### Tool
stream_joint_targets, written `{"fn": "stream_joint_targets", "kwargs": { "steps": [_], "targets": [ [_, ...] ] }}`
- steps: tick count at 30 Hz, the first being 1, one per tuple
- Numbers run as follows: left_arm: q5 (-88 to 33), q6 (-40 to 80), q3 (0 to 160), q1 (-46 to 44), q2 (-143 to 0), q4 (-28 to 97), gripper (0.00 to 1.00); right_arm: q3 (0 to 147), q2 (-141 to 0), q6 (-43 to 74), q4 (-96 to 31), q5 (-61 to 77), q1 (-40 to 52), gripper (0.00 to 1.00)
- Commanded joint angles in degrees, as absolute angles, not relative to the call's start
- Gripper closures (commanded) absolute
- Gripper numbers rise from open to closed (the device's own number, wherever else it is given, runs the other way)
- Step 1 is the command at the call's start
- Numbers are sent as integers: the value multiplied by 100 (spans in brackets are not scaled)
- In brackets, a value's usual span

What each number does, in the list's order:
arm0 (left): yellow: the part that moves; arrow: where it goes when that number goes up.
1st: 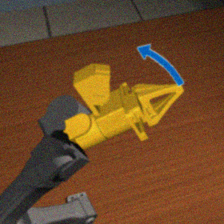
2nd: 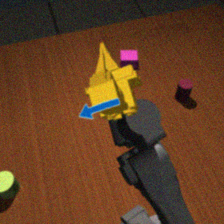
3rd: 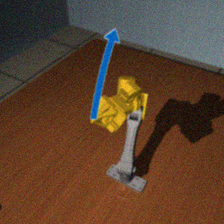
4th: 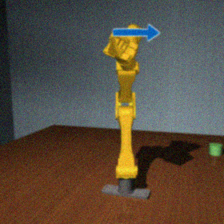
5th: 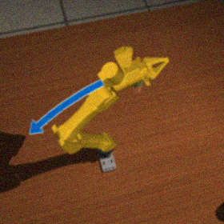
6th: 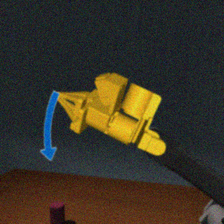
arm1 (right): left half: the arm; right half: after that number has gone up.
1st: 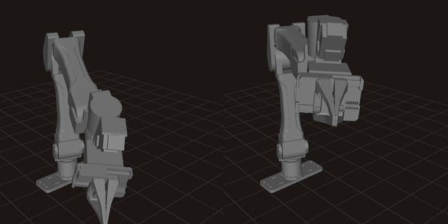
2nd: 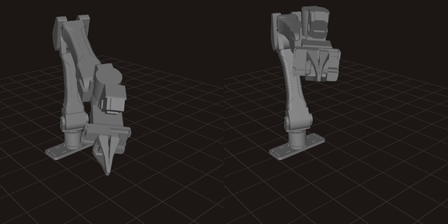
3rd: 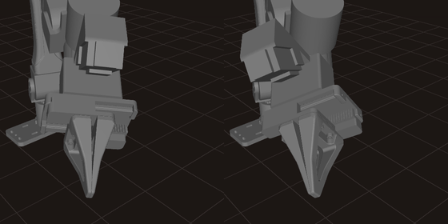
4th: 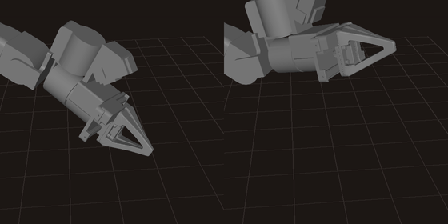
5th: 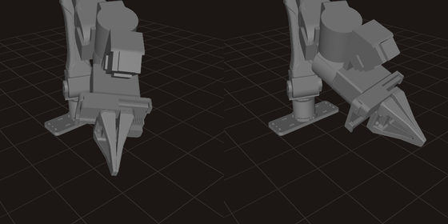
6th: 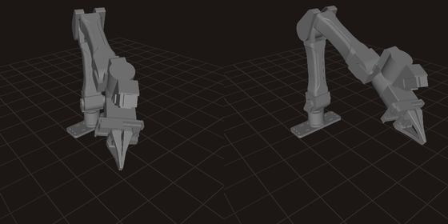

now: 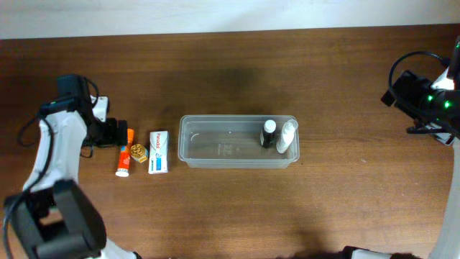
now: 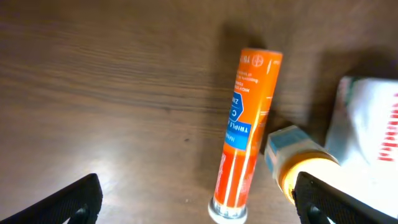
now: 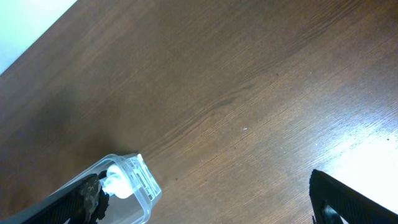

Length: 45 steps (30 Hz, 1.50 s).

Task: Pack container

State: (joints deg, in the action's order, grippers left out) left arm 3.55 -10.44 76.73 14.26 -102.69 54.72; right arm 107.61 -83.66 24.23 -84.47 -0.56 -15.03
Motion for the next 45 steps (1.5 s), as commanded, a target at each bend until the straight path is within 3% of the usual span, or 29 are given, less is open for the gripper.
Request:
{"fn": "stream_joint_targets", "kwargs": {
  "steps": [1, 11, 14, 15, 21, 27, 36, 41, 45],
  "targets": [
    [235, -1382, 7762, 1413, -10724, 5474, 2, 10779, -8381, 2449, -8447, -64, -1546, 2],
    [279, -1428, 7762, 1369, -11334, 5356, 2, 10779, -8381, 2449, -8447, -64, -1546, 2],
    [279, -1431, 7762, 1337, -11421, 5352, 7, 10779, -8381, 2449, -8447, -64, -1546, 2],
    [279, -1426, 7762, 1339, -11439, 5334, 11, 10779, -8381, 2449, -8447, -64, -1546, 2],
    [279, -1420, 7762, 1339, -11441, 5162, 61, 10779, -8381, 2449, -8447, -64, -1546, 2],
    [281, -1280, 7918, 1339, -11413, 5371, 84, 10779, -8381, 2449, -8447, -64, -1546, 2],
    [-373, -1002, 9856, 1151, -11137, 7129, 91, 10779, -8381, 2449, -8447, -64, -1546, 2],
    [-1363, -1538, 11091, 460, -10903, 7830, 91, 10779, -8381, 2449, -8447, -64, -1546, 2],
    [-1393, -2187, 11255, -410, -10742, 7738, 91, 10779, -8381, 2449, -8447, -64, -1546, 2]
  ]
}}
